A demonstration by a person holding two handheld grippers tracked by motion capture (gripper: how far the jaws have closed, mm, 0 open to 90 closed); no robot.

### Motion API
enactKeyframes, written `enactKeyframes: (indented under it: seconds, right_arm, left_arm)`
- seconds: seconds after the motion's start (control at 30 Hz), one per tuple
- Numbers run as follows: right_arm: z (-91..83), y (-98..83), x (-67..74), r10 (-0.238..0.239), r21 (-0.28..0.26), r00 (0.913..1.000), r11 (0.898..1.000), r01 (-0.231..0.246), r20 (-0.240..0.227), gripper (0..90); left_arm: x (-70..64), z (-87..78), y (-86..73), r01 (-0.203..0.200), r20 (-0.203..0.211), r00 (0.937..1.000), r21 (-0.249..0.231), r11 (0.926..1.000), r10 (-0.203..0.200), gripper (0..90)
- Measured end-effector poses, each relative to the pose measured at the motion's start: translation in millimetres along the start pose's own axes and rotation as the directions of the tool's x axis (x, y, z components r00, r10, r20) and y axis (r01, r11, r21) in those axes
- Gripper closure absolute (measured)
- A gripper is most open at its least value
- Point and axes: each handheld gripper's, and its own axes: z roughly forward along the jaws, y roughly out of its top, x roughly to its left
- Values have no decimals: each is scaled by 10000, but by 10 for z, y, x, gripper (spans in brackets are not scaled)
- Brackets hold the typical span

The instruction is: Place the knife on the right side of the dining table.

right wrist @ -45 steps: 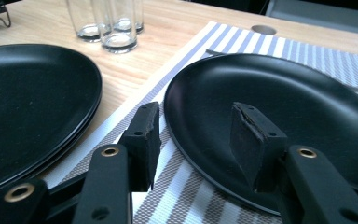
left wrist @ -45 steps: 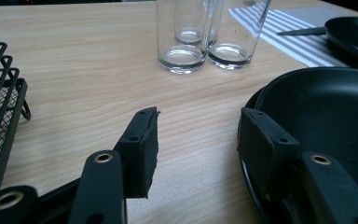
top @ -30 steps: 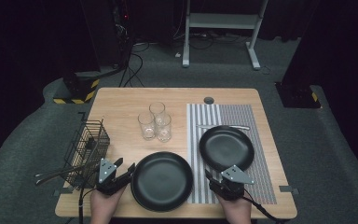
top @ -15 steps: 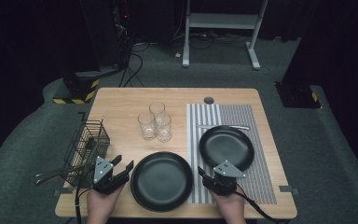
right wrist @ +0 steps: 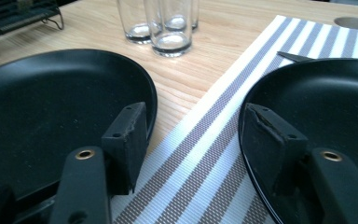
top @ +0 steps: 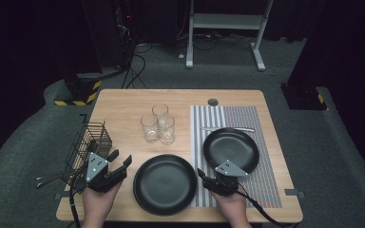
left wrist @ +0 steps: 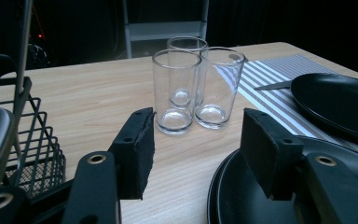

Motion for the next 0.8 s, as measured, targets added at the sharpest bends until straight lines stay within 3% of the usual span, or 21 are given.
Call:
enactKeyframes:
  seconds: [0.3,0.8]
  right_arm:
    - [15,4,-4,71,20,9994,10000,-71,-328,313]
    - [11,0,-21,257,124,9996,9996,-256,-116,195]
  left_arm:
    - [46,-47,127,-46,-263,9996,-78,10000,44,450]
    - [205,-128,394,-55,-741,9972,-383,9993,27,441]
